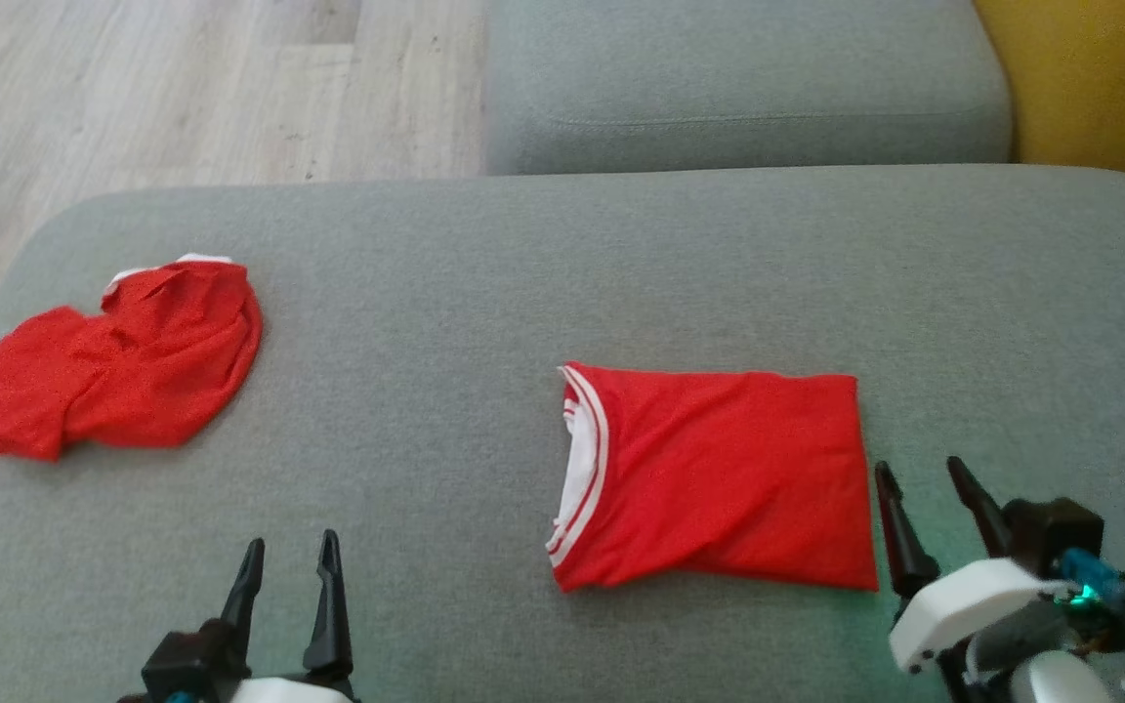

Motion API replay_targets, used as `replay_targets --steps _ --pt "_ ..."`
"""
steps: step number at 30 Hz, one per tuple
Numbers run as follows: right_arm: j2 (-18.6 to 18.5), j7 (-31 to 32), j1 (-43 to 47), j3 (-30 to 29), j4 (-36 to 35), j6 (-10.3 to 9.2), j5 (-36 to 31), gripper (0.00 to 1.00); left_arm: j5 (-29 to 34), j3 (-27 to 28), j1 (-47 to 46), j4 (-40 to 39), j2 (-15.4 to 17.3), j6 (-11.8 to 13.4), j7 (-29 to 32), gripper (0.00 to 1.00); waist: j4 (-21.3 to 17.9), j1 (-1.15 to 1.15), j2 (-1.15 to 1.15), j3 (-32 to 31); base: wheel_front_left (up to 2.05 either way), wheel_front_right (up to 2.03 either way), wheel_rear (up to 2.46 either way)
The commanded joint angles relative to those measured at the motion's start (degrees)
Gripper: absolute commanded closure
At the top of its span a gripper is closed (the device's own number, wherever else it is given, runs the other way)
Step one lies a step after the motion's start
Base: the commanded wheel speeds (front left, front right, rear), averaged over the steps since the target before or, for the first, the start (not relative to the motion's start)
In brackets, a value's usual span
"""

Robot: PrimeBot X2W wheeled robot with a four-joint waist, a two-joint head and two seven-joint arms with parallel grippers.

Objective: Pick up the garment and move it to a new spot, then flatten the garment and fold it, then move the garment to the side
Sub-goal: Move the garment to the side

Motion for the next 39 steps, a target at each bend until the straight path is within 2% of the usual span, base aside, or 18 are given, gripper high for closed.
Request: replay_targets --steps 1,2,8,16,21,22,23,25,32,39 --pt "-0.20 1.16 -3.80 0.42 -1.57 0.22 -1.14 0.00 0.61 1.84 -2.53 -1.75 0.30 -0.25 -0.67 0.00 0.70 0.00 0.00 0.49 0.00 0.00 0.00" --pt "-0.20 3.92 -4.63 -1.29 -0.84 0.22 -2.75 0.00 0.87 1.40 -2.79 -1.88 0.09 -0.42 -0.67 0.00 1.58 0.00 0.00 1.01 0.00 0.00 0.00" --pt "-0.20 11.03 -7.80 -5.39 2.92 0.22 -5.90 0.00 1.37 0.45 -4.09 -1.68 -1.04 -0.76 -0.68 0.00 4.86 0.00 0.00 3.96 0.00 0.00 0.00" --pt "-0.20 16.43 -11.62 -6.48 8.89 0.22 -3.66 0.00 1.89 0.37 -5.71 0.01 -2.19 -1.36 -0.70 0.00 8.57 0.00 0.00 7.02 0.00 0.00 0.00" --pt "-0.20 19.88 -12.77 -5.60 12.16 0.22 -0.79 0.02 2.22 1.03 -6.11 0.70 -2.74 -1.87 -0.71 0.00 9.37 0.00 0.00 7.58 0.00 0.00 0.00" --pt "-0.20 20.33 -12.97 -5.48 12.51 0.22 -0.35 0.20 2.31 1.23 -6.13 0.78 -2.83 -1.94 -0.71 0.00 9.34 0.00 0.00 7.65 0.00 0.00 0.00" --pt "-0.20 20.50 -13.22 -5.32 12.69 0.22 0.13 0.51 2.41 1.45 -6.13 0.81 -2.90 -2.00 -0.71 0.00 9.21 0.00 0.00 7.75 0.00 0.00 0.00" --pt "-0.20 20.38 -13.87 -4.87 12.76 0.22 1.16 1.00 2.73 1.82 -6.17 0.74 -3.06 -2.15 -0.71 0.00 8.60 0.00 0.00 8.01 0.00 0.00 0.00" --pt "-1.62 17.54 -17.92 -4.22 10.16 0.22 1.51 1.00 4.49 3.56 -6.51 -0.89 -3.42 -2.48 -0.71 0.00 4.24 0.00 0.00 9.71 0.00 0.00 0.00" --pt "-7.03 17.28 -23.56 -5.43 6.54 0.22 1.43 1.00 6.04 5.73 -7.74 -2.31 -2.94 -2.69 -0.72 0.00 -5.30 0.00 0.00 13.40 0.00 0.00 0.00"
